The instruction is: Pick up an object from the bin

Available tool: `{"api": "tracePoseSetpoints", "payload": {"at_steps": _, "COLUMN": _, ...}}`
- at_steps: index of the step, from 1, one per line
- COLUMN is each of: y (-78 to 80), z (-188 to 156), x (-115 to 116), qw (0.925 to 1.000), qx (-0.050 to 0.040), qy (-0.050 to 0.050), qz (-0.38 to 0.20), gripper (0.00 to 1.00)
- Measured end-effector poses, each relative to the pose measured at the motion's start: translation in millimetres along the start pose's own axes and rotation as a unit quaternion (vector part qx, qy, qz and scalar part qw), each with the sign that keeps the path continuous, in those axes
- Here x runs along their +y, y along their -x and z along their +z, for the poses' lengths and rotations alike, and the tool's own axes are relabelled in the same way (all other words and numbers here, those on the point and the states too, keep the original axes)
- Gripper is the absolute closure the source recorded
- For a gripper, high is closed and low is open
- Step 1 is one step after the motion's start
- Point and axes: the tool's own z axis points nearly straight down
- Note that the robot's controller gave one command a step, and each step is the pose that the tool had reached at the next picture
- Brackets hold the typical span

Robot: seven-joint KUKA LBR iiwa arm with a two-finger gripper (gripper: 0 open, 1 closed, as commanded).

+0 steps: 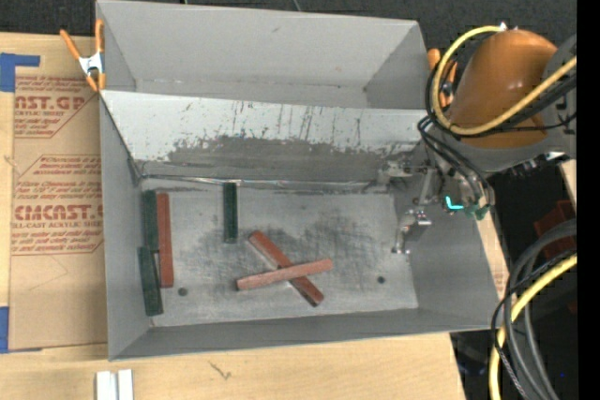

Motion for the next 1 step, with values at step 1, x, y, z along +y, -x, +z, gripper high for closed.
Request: {"api": "tracePoseSetpoints", "payload": {"at_steps": 1, "y": 1.7, "z": -4.6, "x": 0.4, "qw": 1.0000, "qx": -0.0039, "qy": 0.000, "qz": -0.001, "gripper": 0.00}}
